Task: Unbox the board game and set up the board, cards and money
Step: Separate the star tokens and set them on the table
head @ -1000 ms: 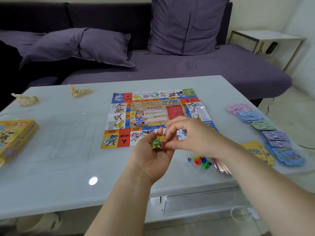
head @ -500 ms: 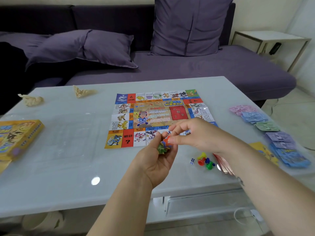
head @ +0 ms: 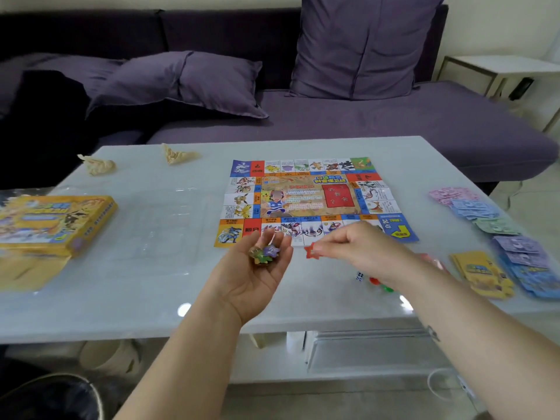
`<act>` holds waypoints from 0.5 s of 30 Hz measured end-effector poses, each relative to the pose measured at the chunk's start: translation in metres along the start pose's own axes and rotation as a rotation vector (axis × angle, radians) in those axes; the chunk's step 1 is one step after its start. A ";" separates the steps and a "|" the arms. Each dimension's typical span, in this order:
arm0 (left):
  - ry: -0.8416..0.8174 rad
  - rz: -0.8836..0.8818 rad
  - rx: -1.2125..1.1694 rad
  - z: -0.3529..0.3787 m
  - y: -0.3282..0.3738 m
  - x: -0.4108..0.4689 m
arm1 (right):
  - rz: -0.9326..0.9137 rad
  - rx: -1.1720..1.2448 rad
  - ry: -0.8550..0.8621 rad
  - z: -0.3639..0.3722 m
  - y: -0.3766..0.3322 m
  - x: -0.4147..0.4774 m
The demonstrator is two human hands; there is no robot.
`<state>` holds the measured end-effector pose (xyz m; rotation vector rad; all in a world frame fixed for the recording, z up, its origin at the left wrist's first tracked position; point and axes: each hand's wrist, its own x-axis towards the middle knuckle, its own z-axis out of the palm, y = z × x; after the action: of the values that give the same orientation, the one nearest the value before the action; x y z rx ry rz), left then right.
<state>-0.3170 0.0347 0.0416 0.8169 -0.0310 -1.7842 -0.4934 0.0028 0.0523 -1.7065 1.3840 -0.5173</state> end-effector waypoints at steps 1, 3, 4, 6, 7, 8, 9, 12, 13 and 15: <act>-0.001 0.034 0.005 -0.006 0.008 -0.006 | 0.007 -0.055 -0.047 0.012 -0.001 -0.002; -0.011 0.086 -0.001 -0.018 0.021 -0.018 | 0.017 -0.114 -0.092 0.038 -0.002 -0.002; -0.011 0.100 -0.008 -0.024 0.025 -0.024 | 0.021 -0.117 -0.093 0.050 -0.003 -0.001; 0.013 0.112 0.007 -0.036 0.029 -0.033 | 0.036 -0.132 -0.061 0.071 -0.003 0.002; 0.028 0.113 0.021 -0.041 0.030 -0.037 | 0.047 -0.162 -0.032 0.079 -0.002 0.004; 0.038 0.113 0.034 -0.045 0.030 -0.040 | 0.057 -0.197 -0.002 0.085 -0.001 0.006; 0.044 0.112 0.045 -0.049 0.029 -0.043 | 0.072 -0.233 0.026 0.089 0.000 0.007; 0.053 0.109 0.108 -0.056 0.025 -0.047 | 0.109 -0.352 0.091 0.087 0.002 0.002; 0.053 0.105 0.139 -0.058 0.022 -0.048 | 0.115 -0.376 0.112 0.084 0.002 -0.001; 0.051 0.092 0.186 -0.060 0.016 -0.046 | 0.128 -0.406 0.153 0.077 0.006 -0.005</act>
<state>-0.2644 0.0898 0.0259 0.9780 -0.2008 -1.6901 -0.4404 0.0348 0.0066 -1.9089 1.7897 -0.3135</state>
